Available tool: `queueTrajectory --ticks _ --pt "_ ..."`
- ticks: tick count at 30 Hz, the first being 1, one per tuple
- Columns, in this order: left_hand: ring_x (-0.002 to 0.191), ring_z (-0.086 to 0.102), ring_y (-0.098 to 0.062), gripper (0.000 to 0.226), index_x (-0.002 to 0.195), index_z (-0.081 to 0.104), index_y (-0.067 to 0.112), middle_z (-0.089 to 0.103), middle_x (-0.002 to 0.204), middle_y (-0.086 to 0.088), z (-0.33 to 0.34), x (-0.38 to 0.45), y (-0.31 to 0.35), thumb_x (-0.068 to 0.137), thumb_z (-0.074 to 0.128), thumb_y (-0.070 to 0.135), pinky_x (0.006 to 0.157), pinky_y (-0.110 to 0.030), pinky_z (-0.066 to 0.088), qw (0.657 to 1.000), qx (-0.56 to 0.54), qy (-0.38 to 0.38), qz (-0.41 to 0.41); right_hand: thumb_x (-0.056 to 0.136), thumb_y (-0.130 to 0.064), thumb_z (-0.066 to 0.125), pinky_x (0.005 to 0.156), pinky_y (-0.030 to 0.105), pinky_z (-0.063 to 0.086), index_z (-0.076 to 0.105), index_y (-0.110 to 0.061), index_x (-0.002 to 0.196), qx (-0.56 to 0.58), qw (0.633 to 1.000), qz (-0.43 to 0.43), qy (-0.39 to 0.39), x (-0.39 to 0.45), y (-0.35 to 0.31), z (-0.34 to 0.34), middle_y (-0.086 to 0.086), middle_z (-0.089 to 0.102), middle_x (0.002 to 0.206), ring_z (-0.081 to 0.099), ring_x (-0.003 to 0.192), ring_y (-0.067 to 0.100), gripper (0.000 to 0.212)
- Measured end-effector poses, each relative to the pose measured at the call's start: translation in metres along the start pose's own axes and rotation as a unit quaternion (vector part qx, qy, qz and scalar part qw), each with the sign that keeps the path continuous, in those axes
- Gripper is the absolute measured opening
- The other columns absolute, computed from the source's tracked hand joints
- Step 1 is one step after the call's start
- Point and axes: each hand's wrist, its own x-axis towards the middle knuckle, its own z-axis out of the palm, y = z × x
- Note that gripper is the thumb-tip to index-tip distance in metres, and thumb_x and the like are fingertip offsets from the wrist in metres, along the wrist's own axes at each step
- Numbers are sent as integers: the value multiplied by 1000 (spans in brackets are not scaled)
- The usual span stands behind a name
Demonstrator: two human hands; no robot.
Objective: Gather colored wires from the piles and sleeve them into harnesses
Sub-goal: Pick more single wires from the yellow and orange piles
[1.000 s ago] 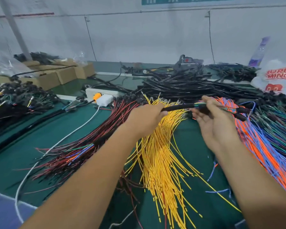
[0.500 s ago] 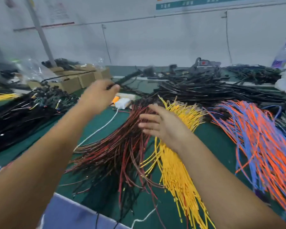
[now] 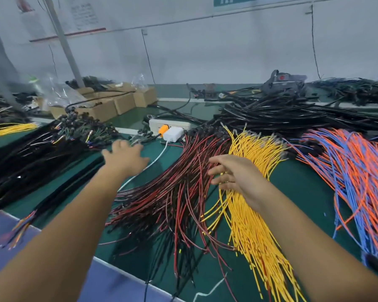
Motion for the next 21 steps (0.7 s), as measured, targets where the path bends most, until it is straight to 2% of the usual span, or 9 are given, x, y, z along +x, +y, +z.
queueTrajectory --ticks 4,6,7,8,10,12,14,18,21 --pt "126 42 -32 37 127 56 28 52 136 -11 3 -3 63 96 42 43 102 -41 38 982 -147 0 116 98 -27 51 53 23 47 69 -26 94 -102 988 -45 110 1 21 -41 -3 70 79 60 57 7 18" --pt "121 48 -29 35 129 54 21 53 136 -8 4 -5 94 99 42 34 94 -30 39 955 -249 -13 160 98 -19 50 56 22 44 68 -25 91 -141 977 -70 144 -4 39 -63 -1 68 78 57 58 6 20" --pt "122 48 -29 37 133 50 18 51 139 -8 7 -6 109 100 41 30 94 -30 38 943 -289 -23 165 98 -14 49 56 20 45 68 -23 91 -133 976 -79 151 -7 47 -72 1 67 79 56 59 6 22" --pt "125 45 -30 40 138 45 17 47 142 -9 11 -6 123 100 40 28 99 -33 38 937 -310 -28 159 98 -11 48 56 18 45 69 -21 92 -116 978 -87 153 -9 52 -78 2 67 79 56 60 5 24" --pt "129 38 -34 44 143 38 18 41 145 -12 25 -8 140 100 38 27 105 -42 35 958 -258 4 129 98 -10 48 55 16 45 70 -21 91 -104 979 -95 147 -10 57 -84 0 66 77 57 61 4 26" --pt "126 36 -36 43 139 42 15 40 141 -13 39 -11 147 99 38 28 103 -45 35 977 -162 78 110 96 -12 50 55 14 44 70 -26 88 -124 978 -93 138 -7 58 -83 -7 65 73 56 60 0 25" --pt "121 37 -36 38 132 49 14 43 133 -14 47 -12 149 98 41 29 99 -46 37 976 -145 131 100 96 -14 51 56 14 45 70 -27 88 -133 979 -92 126 -4 58 -83 -9 64 74 56 60 -3 24" --pt "113 42 -38 28 116 60 16 53 120 -15 48 -7 146 99 42 28 96 -45 37 960 -236 141 56 97 -16 51 59 14 45 70 -28 90 -124 981 -98 113 -6 57 -85 -7 65 79 56 62 -4 23" --pt "103 52 -38 27 108 64 15 63 107 -15 48 -3 140 99 41 27 97 -45 41 925 -358 123 29 97 -18 51 68 20 46 71 -28 92 -144 977 -111 114 -9 59 -83 -3 66 85 57 65 -5 22"
